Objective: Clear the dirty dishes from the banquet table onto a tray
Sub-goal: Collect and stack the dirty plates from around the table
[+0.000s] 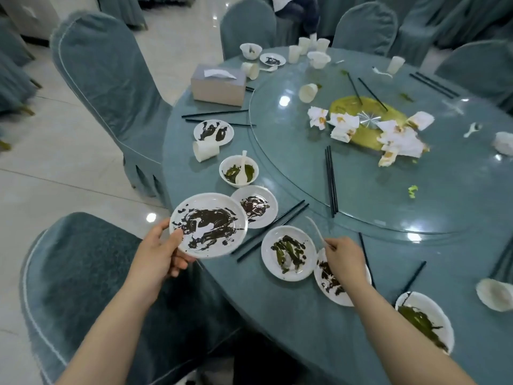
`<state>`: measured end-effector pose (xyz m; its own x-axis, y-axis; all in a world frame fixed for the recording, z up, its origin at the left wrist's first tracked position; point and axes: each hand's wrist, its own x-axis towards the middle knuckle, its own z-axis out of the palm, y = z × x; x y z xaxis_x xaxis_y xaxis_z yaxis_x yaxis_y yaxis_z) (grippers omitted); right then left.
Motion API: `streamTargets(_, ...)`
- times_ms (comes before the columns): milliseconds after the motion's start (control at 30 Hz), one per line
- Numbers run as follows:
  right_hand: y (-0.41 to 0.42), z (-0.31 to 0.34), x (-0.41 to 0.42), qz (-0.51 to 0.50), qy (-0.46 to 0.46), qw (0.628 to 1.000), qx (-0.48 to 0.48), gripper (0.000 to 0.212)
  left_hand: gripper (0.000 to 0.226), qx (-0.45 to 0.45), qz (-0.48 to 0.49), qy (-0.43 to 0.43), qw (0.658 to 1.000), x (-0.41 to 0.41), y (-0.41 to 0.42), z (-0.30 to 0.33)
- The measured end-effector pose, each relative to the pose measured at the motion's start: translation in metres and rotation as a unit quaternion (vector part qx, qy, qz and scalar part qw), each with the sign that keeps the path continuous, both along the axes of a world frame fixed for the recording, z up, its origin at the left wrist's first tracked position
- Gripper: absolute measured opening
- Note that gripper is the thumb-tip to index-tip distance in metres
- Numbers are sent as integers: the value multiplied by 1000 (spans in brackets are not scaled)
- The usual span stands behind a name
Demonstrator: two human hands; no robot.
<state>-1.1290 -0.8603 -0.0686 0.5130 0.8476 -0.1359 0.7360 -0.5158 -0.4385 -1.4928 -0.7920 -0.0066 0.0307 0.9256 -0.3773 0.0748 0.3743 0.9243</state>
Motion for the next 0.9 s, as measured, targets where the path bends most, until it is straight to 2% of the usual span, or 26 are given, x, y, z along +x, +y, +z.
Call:
streamTargets(233, 46, -14, 25, 44, -37, 997, -57, 26, 19, -19, 41, -6, 999, 25, 19, 2)
streamTargets(367, 66, -21, 21, 88, -28, 996, -21, 30, 19, -22, 55, 10, 998, 36, 28, -2)
streamTargets(500, 79, -23, 5, 199, -33, 973, -115, 23, 20, -31, 75, 11, 997, 43, 31, -8)
streamTargets(567, 84, -23, 2, 213, -29, 965, -150, 19, 21, -36, 82, 13, 996, 44, 32, -10)
streamTargets(733, 105, -17, 6, 210, 99, 963, -134, 2, 23, -42, 104, 17, 994, 38, 32, -10)
streamTargets(833, 122, -14, 2, 170, 176, 965, -91, 3, 21, -40, 125, 17, 991, 33, 29, -8)
streamTargets(900, 137, -14, -5, 133, 192, 970, -64, 7, 21, -39, 137, 16, 990, 28, 27, -6)
